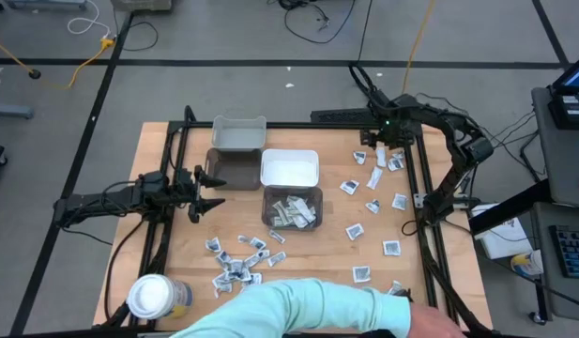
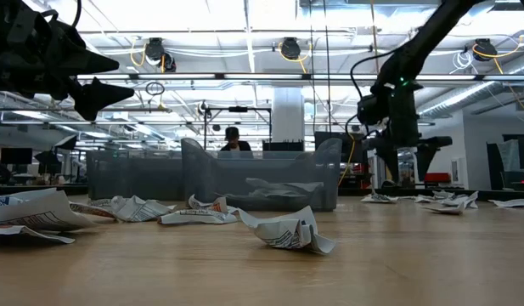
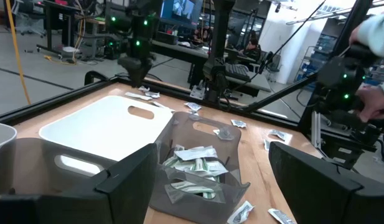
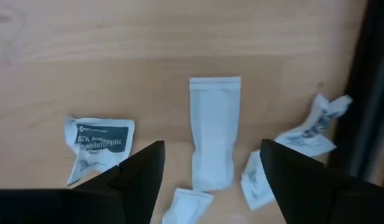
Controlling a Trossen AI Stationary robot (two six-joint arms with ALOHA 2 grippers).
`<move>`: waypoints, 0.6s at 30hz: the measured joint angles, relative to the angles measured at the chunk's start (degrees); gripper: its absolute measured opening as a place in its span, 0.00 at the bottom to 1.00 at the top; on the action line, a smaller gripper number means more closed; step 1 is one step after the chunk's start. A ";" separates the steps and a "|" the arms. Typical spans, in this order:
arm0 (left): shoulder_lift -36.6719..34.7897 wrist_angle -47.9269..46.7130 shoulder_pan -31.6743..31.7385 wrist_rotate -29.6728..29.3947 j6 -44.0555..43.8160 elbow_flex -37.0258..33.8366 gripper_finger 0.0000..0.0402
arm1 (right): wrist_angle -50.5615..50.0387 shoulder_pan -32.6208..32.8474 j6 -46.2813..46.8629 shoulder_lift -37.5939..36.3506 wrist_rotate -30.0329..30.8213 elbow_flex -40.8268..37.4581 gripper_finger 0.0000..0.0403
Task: Pick & Place First Aid Supplies
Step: Put the green bandage pack into the right black bin
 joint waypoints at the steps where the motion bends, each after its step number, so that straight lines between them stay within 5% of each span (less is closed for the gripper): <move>1: 0.00 0.00 -0.02 0.00 0.00 0.00 0.77 | 0.97 0.00 0.31 0.00 -0.02 -0.97 0.64; 11: 0.00 0.00 -0.01 -0.01 -0.01 0.01 0.77 | 6.56 0.02 0.23 1.92 -1.97 -6.98 0.63; 18: 0.00 0.00 -0.01 -0.02 -0.01 0.02 0.77 | 7.79 0.42 0.51 1.95 -3.18 -7.10 0.44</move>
